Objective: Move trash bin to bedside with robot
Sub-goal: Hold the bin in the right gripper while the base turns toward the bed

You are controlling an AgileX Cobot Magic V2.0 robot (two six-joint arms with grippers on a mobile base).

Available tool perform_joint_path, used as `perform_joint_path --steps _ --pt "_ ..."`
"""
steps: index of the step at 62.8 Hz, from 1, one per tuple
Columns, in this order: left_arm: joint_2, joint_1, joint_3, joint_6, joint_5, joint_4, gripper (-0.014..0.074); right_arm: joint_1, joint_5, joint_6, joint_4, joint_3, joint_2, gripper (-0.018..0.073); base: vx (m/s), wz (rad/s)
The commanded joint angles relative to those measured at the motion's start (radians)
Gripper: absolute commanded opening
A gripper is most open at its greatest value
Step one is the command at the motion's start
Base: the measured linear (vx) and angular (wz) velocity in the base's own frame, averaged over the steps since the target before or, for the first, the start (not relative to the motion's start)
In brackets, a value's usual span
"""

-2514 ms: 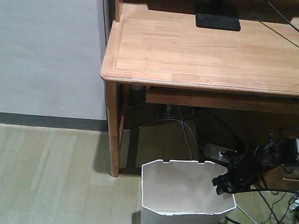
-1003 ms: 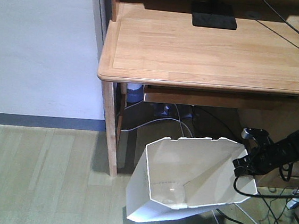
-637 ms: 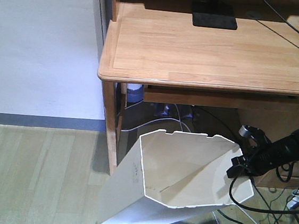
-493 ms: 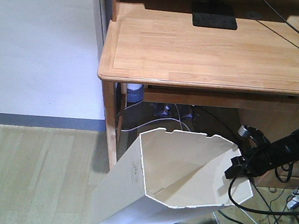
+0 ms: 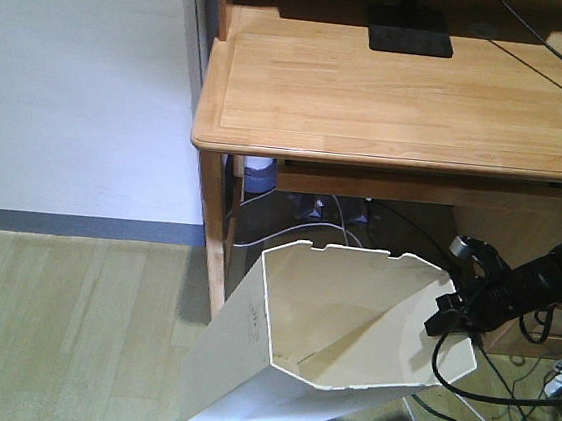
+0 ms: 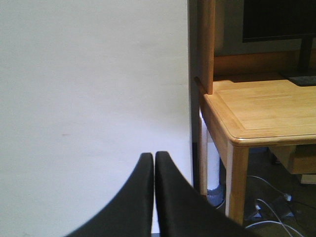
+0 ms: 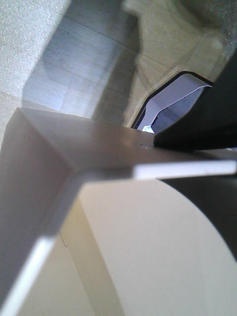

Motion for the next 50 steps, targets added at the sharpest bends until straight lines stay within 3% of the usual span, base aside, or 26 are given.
perform_joint_path --steps 1,25,50 --pt "-0.005 0.000 -0.024 -0.004 -0.073 -0.001 -0.0006 -0.002 0.237 -0.007 0.102 -0.010 -0.079 -0.0004 -0.02 0.10" --pt "-0.005 0.000 -0.024 -0.004 -0.073 -0.001 -0.0006 -0.002 0.237 -0.007 0.092 -0.010 -0.079 -0.0004 -0.04 0.23" --pt "-0.005 0.000 -0.024 -0.004 -0.073 -0.001 -0.0006 -0.002 0.235 -0.007 0.092 -0.010 -0.079 -0.0004 -0.05 0.56"
